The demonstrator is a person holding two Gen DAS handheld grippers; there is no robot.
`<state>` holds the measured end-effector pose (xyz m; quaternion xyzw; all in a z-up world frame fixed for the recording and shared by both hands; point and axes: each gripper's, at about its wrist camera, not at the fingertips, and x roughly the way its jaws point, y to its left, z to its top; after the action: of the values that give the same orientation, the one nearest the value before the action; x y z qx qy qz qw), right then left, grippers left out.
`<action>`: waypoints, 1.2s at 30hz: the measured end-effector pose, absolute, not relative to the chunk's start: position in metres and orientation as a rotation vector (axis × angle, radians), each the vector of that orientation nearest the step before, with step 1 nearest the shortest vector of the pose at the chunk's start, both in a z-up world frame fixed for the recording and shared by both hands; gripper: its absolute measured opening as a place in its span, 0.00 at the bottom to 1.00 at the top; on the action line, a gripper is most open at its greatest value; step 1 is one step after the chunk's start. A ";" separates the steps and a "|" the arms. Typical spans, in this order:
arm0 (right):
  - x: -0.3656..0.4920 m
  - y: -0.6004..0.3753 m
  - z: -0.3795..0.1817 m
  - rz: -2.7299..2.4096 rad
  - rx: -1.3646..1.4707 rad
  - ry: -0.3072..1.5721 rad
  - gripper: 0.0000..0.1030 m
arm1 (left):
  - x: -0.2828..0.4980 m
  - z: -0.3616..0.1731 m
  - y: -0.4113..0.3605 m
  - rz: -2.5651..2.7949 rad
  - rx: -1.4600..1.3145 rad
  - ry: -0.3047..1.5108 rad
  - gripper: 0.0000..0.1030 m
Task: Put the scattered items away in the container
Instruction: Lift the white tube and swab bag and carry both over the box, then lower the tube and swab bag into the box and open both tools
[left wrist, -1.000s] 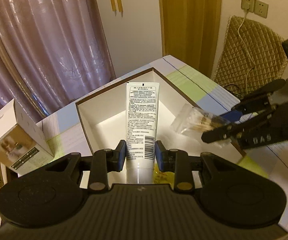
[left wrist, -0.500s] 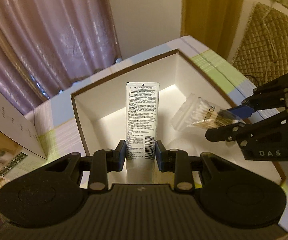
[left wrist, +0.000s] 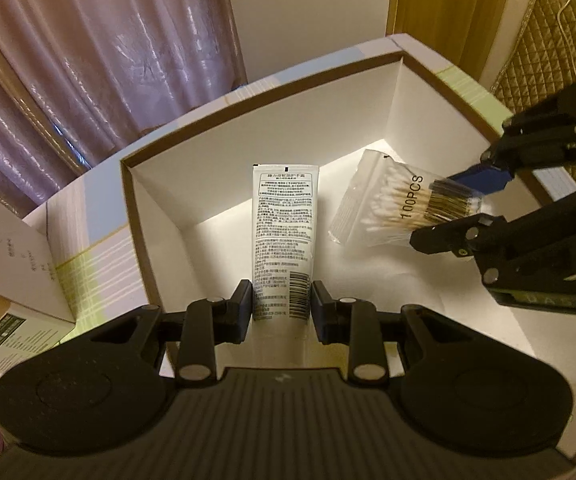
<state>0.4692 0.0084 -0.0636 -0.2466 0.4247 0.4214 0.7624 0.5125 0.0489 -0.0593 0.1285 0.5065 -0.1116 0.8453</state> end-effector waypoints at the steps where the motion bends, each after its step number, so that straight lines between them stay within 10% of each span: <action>1: 0.471 0.010 -0.065 0.918 -0.545 0.924 0.31 | 0.515 -0.062 0.048 -0.236 0.271 1.072 0.25; 29: 0.472 0.013 -0.085 0.941 -0.625 0.859 0.32 | 0.529 -0.083 0.034 -0.252 0.361 1.025 0.40; 32: 0.465 0.012 -0.086 0.955 -0.651 0.817 1.00 | 0.524 -0.082 0.036 -0.259 0.353 1.017 0.42; 36: 0.455 0.008 -0.084 0.990 -0.682 0.741 1.00 | 0.521 -0.078 0.036 -0.255 0.355 1.009 0.48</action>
<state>0.4550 0.0084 -0.0836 -0.3134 0.3403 0.4547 0.7611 0.5210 0.0364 -0.0783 0.1687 0.4794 -0.1211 0.8527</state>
